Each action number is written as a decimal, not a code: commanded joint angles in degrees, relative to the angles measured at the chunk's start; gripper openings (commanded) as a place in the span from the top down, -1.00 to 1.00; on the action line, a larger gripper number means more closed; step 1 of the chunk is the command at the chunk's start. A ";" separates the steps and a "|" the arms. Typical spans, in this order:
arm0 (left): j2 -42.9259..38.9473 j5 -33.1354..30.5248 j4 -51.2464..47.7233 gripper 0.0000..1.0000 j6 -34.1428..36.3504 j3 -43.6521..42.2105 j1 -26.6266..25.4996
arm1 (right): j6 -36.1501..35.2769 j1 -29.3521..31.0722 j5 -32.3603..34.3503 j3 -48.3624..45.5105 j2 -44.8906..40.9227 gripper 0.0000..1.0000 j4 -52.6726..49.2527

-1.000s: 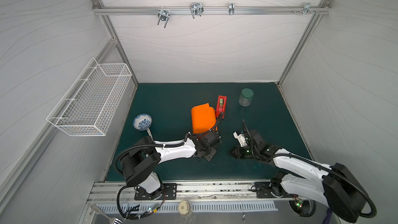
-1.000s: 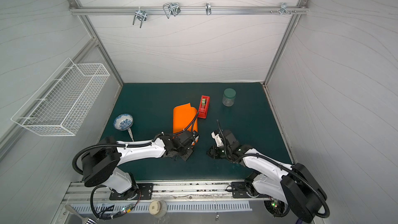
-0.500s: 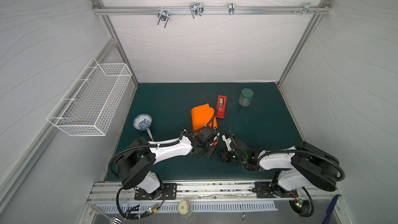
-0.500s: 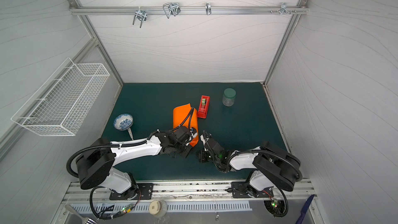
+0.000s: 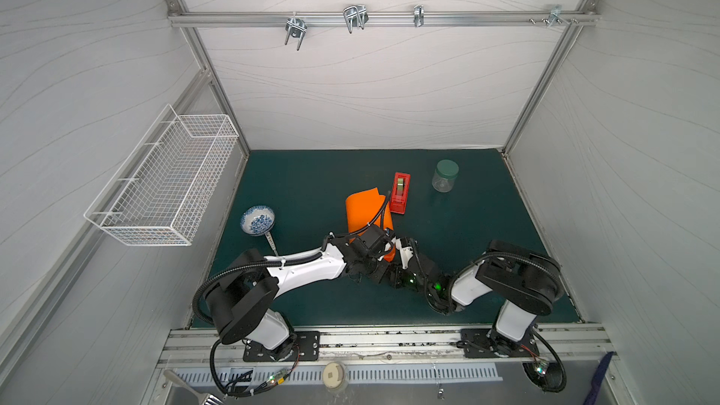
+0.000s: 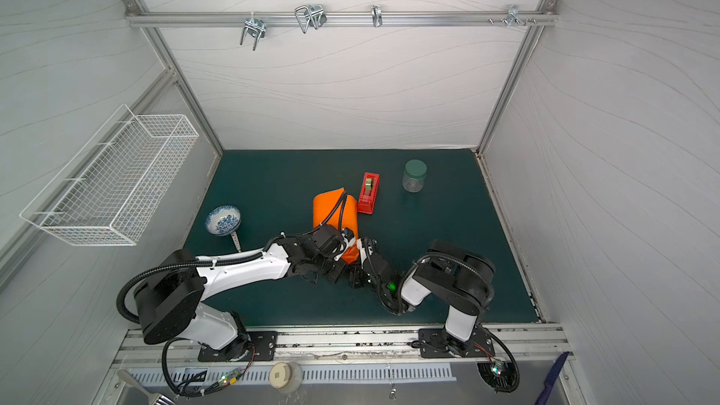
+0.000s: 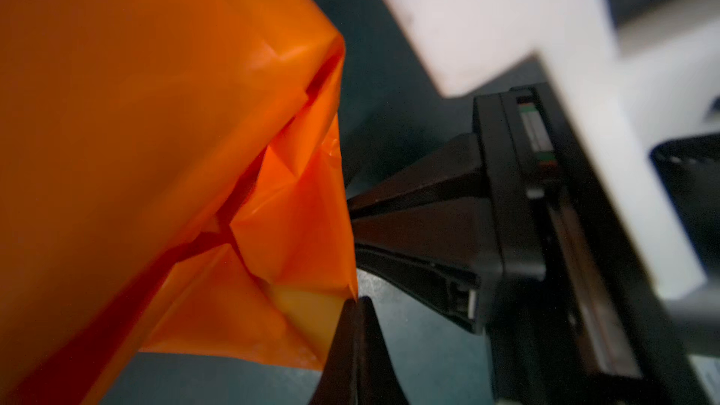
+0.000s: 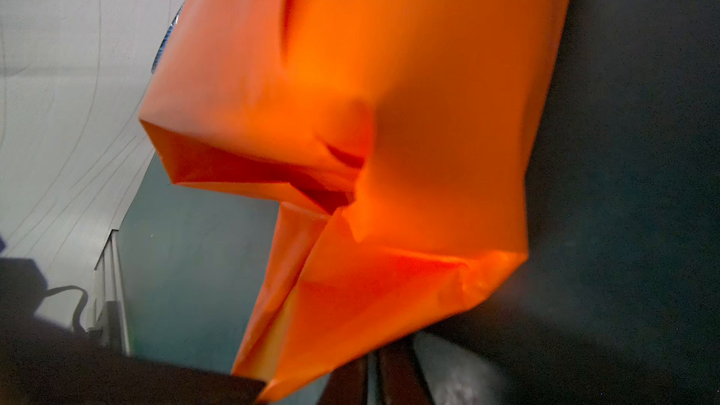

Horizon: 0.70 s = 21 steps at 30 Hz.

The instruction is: Wrap the gift box in paper

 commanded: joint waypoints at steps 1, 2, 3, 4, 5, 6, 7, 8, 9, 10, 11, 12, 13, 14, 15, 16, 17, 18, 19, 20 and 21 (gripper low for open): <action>-0.94 1.34 0.78 1.00 0.57 0.59 0.14 | -1.12 0.35 2.88 -0.24 2.03 0.81 4.45; -1.13 1.15 0.62 0.97 0.79 0.65 0.09 | -1.18 0.31 3.00 -0.37 2.35 0.81 5.02; -1.25 1.04 0.59 0.90 0.88 0.76 0.09 | -1.33 0.26 3.12 -0.46 2.48 0.81 5.32; -1.61 0.65 0.33 0.83 0.97 0.91 0.09 | -1.33 0.31 3.15 -0.50 2.54 0.81 5.30; -1.98 0.35 0.13 0.75 1.17 0.93 0.09 | -1.35 0.26 3.23 -0.50 2.58 0.82 5.32; -2.42 0.12 0.00 0.67 1.49 1.03 0.09 | -1.33 0.25 3.22 -0.50 2.58 0.82 5.29; -3.20 -0.35 -0.24 0.58 1.80 0.96 0.09 | -1.41 0.28 3.14 -0.59 2.59 0.82 5.44; -4.09 -1.13 -0.27 0.50 2.13 0.73 0.08 | -1.42 0.27 3.40 -0.59 2.57 0.82 5.59; -5.05 -1.86 -0.20 0.41 2.48 0.61 0.09 | -1.50 0.33 3.37 -0.66 2.59 0.82 5.50; -6.28 -2.90 -0.19 0.31 2.92 0.20 0.09 | -1.57 0.26 3.33 -0.68 2.54 0.83 5.70; -7.66 -4.02 0.10 0.22 3.49 -0.40 0.08 | -1.68 0.26 3.35 -0.68 2.63 0.83 5.80; -9.03 -4.74 0.28 0.14 4.24 -0.86 0.07 | -1.64 0.20 3.42 -0.68 2.58 0.83 5.72; -10.70 -5.88 0.73 0.04 5.09 -1.71 0.09 | -1.66 0.19 3.47 -0.68 2.65 0.83 5.80; -12.40 -7.42 1.40 -0.04 5.74 -2.80 0.09 | -1.61 0.19 3.47 -0.68 2.65 0.84 6.05; -14.14 -9.07 1.92 -0.10 6.60 -3.71 0.08 | -1.67 0.18 3.40 -0.68 2.67 0.84 6.07; -16.03 -11.29 2.75 -0.18 7.65 -4.77 0.09 | -1.62 0.09 3.47 -0.68 2.65 0.84 5.93; -17.72 -13.34 3.77 -0.24 8.53 -5.98 0.09 | -1.52 0.00 3.51 -0.61 2.67 0.84 6.05; -19.93 -15.40 5.33 -0.31 9.83 -7.57 0.09 | -1.65 -0.08 3.40 -0.52 2.69 0.85 6.07; -22.01 -17.35 7.14 -0.35 11.28 -9.26 0.09 | -1.59 -0.17 3.28 -0.50 2.71 0.85 6.16; -23.62 -18.98 8.60 -0.40 12.52 -10.61 0.09 | -1.54 -0.17 3.11 -0.57 2.76 0.85 6.33; -25.37 -20.07 10.36 -0.44 14.71 -11.97 0.09 | -1.51 -0.22 3.18 -0.59 2.76 0.85 6.42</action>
